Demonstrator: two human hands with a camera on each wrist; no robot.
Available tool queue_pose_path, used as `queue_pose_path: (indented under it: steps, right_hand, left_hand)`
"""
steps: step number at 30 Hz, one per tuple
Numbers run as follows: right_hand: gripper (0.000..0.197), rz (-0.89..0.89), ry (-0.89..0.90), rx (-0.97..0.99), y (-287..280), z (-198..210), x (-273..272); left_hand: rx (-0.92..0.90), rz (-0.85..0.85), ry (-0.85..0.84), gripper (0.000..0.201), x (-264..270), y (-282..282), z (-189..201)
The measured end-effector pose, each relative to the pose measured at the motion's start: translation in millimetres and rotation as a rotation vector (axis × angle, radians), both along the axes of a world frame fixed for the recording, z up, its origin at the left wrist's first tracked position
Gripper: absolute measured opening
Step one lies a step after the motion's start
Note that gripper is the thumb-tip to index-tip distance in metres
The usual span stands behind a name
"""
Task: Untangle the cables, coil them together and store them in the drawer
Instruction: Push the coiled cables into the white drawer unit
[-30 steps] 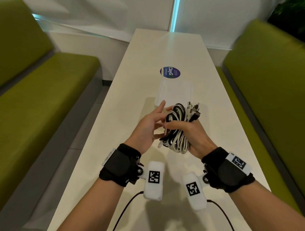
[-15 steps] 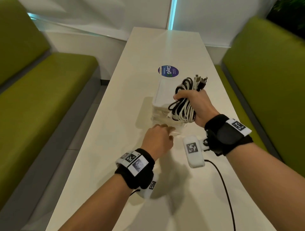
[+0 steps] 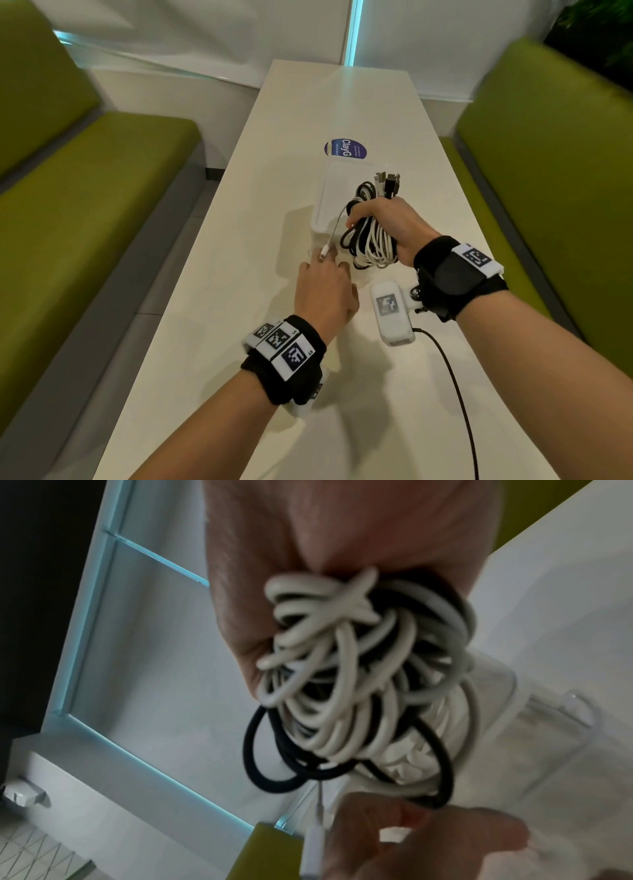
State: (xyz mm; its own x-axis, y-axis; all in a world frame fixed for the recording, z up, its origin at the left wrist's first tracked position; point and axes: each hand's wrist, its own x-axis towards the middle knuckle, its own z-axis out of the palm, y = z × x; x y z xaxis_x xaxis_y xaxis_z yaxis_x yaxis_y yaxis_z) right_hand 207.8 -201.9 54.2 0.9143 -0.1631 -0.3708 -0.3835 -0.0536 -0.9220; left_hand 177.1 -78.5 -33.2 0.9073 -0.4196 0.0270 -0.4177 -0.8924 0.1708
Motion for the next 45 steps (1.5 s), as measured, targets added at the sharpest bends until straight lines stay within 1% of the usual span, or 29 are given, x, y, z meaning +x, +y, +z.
queue_pose_path:
  steps: [4, 6, 8, 10, 12, 14, 17, 20, 22, 24, 27, 28, 29, 30, 31, 33, 34, 35, 36, 37, 39, 41, 43, 44, 45]
  right_hand:
    - [0.016, 0.038, 0.000, -0.012, 0, -3, -16]
    - [0.017, 0.031, -0.003, -0.006, 1, -1, -24]
    - [0.016, 0.010, 0.000, 0.019, 2, 3, -29]
    - [0.013, -0.002, 0.012, 0.035, 4, 6, -34]
    - [0.011, 0.011, 0.034, 0.027, 8, 8, -40]
    - [0.013, 0.026, 0.046, 0.017, 11, 9, -47]
    - [0.018, 0.053, 0.038, 0.016, 10, 8, -62]
    - [0.014, 0.084, 0.031, -0.018, 4, 4, -78]
    - [0.012, 0.095, 0.041, -0.061, 1, 3, -86]
    - [0.013, 0.094, 0.033, -0.085, 1, 3, -90]
    - [0.018, 0.067, -0.055, -0.125, 8, 0, -87]
    - [0.018, 0.050, -0.089, -0.143, 10, -1, -84]
    - [0.018, 0.029, -0.112, -0.148, 11, -3, -82]
    - [0.019, 0.004, -0.125, -0.136, 10, -5, -81]
    - [0.020, -0.018, -0.130, -0.113, 9, -7, -82]
    - [0.021, -0.025, -0.131, -0.082, 5, -9, -88]
    - [0.019, -0.019, -0.134, -0.079, 3, -10, -93]
    - [0.017, -0.009, -0.136, -0.075, 0, -10, -99]
    - [0.016, -0.002, -0.130, -0.075, -2, -11, -103]
    - [0.016, 0.005, -0.117, -0.081, -3, -12, -107]
    - [0.016, 0.035, -0.079, -0.103, 2, -16, -111]
    - [0.014, 0.057, -0.069, -0.107, 13, -19, -113]
    - [0.010, 0.043, -0.078, -0.081, 23, -24, -113]
    - [0.009, 0.032, -0.080, -0.063, 25, -27, -113]
    - [0.008, 0.026, -0.076, -0.048, 26, -29, -113]
  left_hand:
    - [-0.013, -0.029, 0.018, 0.043, -16, 12, -14]
    - [-0.063, -0.042, 0.024, 0.036, -25, 15, -13]
    - [-0.161, -0.086, 0.045, 0.027, -35, 19, -10]
    - [-0.237, -0.135, 0.076, 0.023, -45, 22, -9]
    - [-0.282, -0.149, 0.109, 0.022, -53, 26, -8]
    - [-0.349, -0.120, 0.141, 0.021, -59, 30, -6]
    - [-0.462, -0.015, 0.189, 0.021, -64, 42, -1]
    - [-0.586, 0.095, 0.211, 0.024, -62, 55, -3]
    - [-0.577, 0.097, 0.181, 0.028, -59, 59, -5]
    - [-0.537, 0.072, 0.183, 0.038, -55, 62, -5]
    - [-0.438, 0.006, 0.227, 0.067, -51, 63, -4]
    - [-0.442, -0.010, 0.246, 0.074, -50, 64, -4]
    - [-0.475, -0.021, 0.275, 0.077, -49, 65, -4]
    - [-0.530, -0.033, 0.302, 0.074, -49, 66, -4]
    - [-0.581, -0.045, 0.317, 0.064, -49, 68, -4]
    - [-0.685, -0.035, 0.280, 0.032, -51, 75, -6]
    - [-0.756, 0.005, 0.233, 0.018, -54, 80, -7]
    - [-0.835, 0.065, 0.176, 0.009, -57, 84, -7]
    - [-0.910, 0.125, 0.129, 0.005, -60, 87, -5]
    - [-0.967, 0.164, 0.115, 0.004, -63, 87, -2]
    - [-1.016, 0.137, 0.179, 0.013, -68, 80, 7]
    - [-0.983, 0.031, 0.259, 0.019, -71, 66, 15]
    - [-0.917, -0.020, 0.269, 0.021, -75, 53, 20]
    - [-0.942, 0.003, 0.295, 0.023, -76, 48, 21]
    - [-1.036, 0.044, 0.375, 0.025, -78, 45, 22]
